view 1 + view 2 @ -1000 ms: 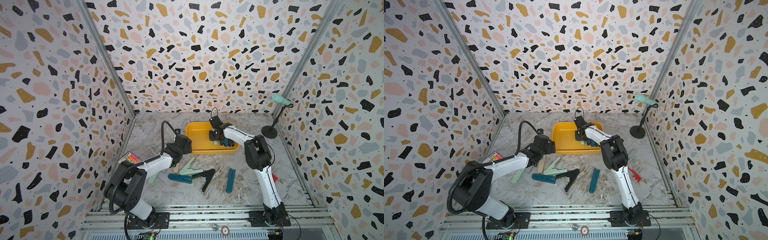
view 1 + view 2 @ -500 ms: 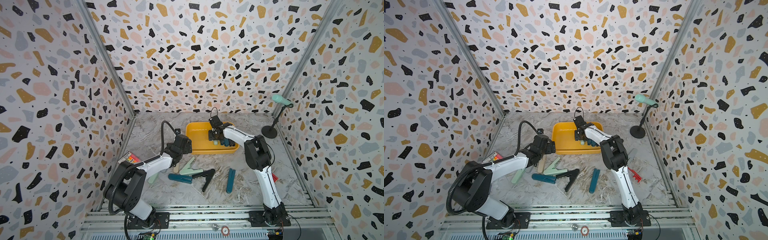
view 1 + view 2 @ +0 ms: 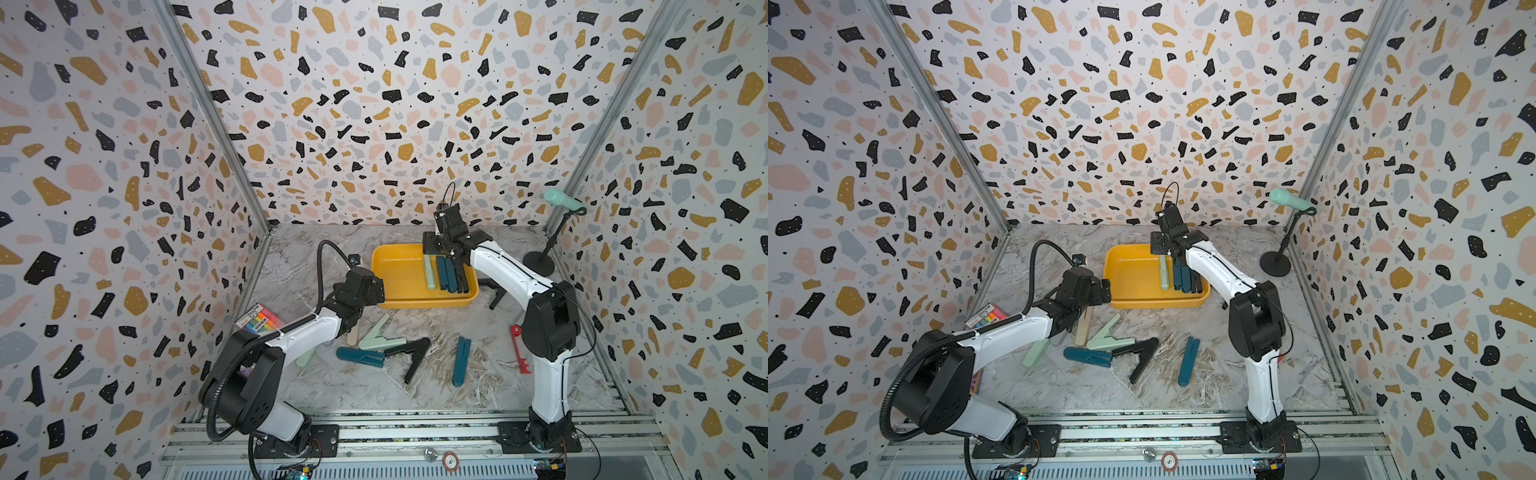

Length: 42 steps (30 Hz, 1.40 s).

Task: Put the pruning pliers into the storage box
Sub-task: Place the pruning pliers in the storage box.

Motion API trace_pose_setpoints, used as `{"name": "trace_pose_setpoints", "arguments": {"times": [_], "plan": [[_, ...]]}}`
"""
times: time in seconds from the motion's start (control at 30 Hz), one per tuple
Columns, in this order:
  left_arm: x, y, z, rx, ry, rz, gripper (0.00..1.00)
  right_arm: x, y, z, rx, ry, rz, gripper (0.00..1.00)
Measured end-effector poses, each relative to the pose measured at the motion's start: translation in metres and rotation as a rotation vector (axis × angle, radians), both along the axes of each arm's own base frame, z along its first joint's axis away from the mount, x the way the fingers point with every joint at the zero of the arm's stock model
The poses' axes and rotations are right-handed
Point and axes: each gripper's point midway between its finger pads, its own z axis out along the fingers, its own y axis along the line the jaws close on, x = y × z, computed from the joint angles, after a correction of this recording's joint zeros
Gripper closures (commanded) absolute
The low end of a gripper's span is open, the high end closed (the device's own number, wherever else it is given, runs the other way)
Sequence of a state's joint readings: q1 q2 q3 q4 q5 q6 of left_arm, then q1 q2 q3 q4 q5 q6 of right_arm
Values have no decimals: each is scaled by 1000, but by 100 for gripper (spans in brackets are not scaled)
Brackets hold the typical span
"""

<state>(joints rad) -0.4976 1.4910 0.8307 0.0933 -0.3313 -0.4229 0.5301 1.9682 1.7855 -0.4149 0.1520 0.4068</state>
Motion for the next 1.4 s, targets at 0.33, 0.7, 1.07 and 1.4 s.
{"name": "trace_pose_setpoints", "arguments": {"times": [0.33,0.7,1.07,1.4], "plan": [[-14,-23,24,-11,-59,-50,1,-67,-42,-26,-72,45,-29,31],[-120,-186,24,-48,-8,-437,0,-115,-186,-28,-31,23,-333,29],[-203,-290,-37,30,183,-644,1,-152,-269,-61,13,48,-467,29],[-227,-280,-87,165,346,-639,11,-153,-275,-56,79,1,-417,29]]}}
